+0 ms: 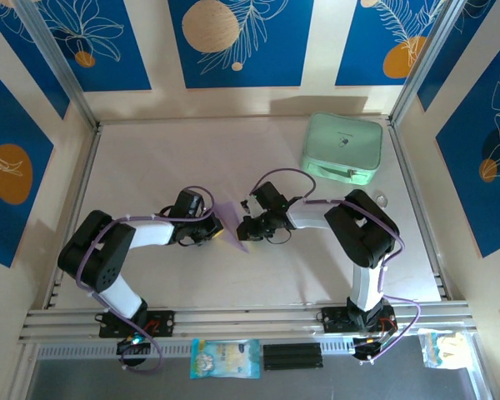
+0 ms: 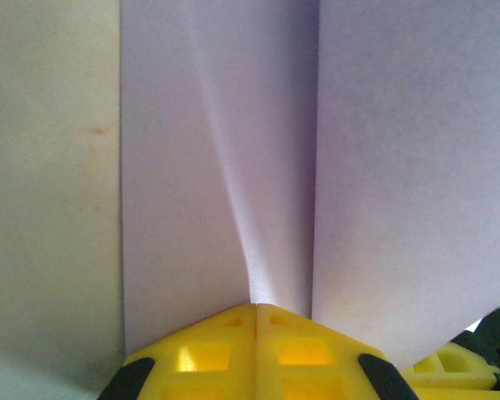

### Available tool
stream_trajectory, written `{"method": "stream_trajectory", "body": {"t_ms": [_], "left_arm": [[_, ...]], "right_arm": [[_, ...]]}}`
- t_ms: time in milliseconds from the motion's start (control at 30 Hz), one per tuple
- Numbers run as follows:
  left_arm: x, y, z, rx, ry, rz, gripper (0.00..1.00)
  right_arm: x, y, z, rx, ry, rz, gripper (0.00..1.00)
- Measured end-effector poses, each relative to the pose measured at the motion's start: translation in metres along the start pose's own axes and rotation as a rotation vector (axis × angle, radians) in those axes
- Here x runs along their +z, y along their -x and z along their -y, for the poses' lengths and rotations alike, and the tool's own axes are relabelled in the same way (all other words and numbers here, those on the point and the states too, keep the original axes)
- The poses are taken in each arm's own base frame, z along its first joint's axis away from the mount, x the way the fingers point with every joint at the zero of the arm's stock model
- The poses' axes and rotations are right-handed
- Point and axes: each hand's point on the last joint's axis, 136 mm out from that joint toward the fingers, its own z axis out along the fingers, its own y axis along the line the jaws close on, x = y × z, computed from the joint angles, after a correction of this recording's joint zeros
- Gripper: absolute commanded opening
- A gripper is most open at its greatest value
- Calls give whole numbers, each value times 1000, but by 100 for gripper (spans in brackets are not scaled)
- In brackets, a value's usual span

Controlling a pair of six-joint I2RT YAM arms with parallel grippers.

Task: Fold a paper plane with a square sheet of paper (pick it up from the middle)
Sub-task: Fourth fold the wing at the center of the table.

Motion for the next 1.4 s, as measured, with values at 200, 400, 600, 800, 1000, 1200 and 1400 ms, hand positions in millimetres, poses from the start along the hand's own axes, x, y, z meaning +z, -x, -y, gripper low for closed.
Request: {"method": "stream_trajectory", "body": {"t_ms": [200, 400, 600, 800, 1000, 1200, 1400], "left_arm": [[0, 0, 0, 0, 0, 0, 1], [0, 0, 0, 0, 0, 0, 1], [0, 0, 0, 0, 0, 0, 1], [0, 0, 0, 0, 0, 0, 1], [0, 0, 0, 0, 0, 0, 1], [0, 0, 0, 0, 0, -1, 2], [0, 0, 0, 0, 0, -1, 2]], "right_arm": [[-5, 3, 1, 33, 59, 3, 9], [-10, 7, -2, 52, 106, 4, 9], [-12, 9, -3, 65, 134, 5, 9], [-14, 10, -4, 81, 149, 5, 9], [-13, 12, -1, 97, 159, 6, 9], [-8, 9, 6, 124, 158, -14, 9], [-6, 8, 10, 135, 158, -21, 9]]}}
